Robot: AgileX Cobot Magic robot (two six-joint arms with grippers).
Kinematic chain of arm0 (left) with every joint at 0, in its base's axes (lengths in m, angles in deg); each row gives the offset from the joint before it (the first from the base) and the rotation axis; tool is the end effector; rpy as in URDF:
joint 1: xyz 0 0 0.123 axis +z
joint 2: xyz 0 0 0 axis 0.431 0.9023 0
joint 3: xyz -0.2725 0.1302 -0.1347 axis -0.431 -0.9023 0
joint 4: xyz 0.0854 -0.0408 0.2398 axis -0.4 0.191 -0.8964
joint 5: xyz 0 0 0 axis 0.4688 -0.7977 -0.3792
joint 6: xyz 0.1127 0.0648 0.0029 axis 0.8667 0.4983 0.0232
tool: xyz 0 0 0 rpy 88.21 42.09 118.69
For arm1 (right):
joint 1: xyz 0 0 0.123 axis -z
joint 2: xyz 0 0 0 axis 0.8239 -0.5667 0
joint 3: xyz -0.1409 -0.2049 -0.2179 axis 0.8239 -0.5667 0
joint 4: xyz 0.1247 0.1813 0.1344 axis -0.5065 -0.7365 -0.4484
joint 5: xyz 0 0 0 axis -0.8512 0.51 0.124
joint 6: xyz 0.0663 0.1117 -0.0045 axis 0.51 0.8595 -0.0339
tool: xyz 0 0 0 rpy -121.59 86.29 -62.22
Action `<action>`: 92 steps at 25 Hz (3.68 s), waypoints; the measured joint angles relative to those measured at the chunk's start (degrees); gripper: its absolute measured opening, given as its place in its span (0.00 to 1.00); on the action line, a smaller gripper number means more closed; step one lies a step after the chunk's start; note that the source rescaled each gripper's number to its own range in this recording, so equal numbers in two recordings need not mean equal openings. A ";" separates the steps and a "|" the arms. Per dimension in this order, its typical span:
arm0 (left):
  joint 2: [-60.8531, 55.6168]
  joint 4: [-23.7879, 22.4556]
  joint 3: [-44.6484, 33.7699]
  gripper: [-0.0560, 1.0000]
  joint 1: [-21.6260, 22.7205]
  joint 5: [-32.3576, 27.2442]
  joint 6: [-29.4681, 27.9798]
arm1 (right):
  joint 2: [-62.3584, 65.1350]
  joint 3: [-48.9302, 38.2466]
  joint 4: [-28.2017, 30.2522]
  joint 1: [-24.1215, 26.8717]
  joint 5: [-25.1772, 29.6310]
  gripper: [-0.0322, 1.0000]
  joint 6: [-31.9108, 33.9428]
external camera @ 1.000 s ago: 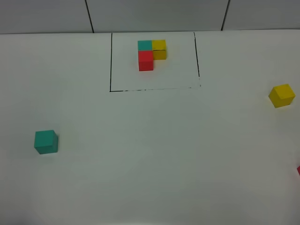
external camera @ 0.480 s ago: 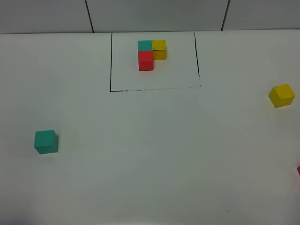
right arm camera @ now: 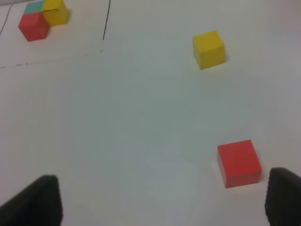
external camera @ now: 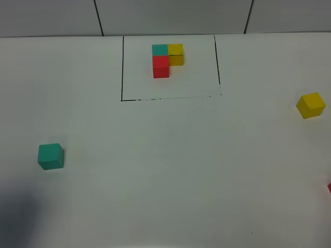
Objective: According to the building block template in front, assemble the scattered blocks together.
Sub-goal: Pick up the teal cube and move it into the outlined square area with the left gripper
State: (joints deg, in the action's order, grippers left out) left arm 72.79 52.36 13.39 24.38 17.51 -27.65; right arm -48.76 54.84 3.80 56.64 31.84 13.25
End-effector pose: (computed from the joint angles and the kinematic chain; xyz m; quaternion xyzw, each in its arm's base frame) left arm 0.1160 0.0099 0.3098 0.0067 0.9452 0.0455 0.3232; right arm -0.0084 0.0084 0.2626 0.0297 0.8558 0.0445 0.5145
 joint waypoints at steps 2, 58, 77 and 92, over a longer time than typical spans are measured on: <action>7.31 1.39 3.27 0.82 0.00 0.05 0.00 | 0.00 0.00 0.00 0.00 0.00 0.76 0.00; 63.74 6.46 12.03 0.52 -5.93 23.02 -10.14 | 0.00 0.00 0.00 0.00 0.00 0.76 0.00; 64.62 5.03 26.60 0.06 -14.40 17.60 18.77 | 0.00 0.00 0.00 0.00 0.00 0.76 0.06; 88.87 4.57 70.61 0.06 -31.25 -8.61 38.88 | 0.00 0.00 0.00 0.00 0.00 0.76 0.06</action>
State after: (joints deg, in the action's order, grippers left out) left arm 161.65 56.93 84.00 -6.87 8.89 11.22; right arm -48.76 54.84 3.80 56.64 31.84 13.31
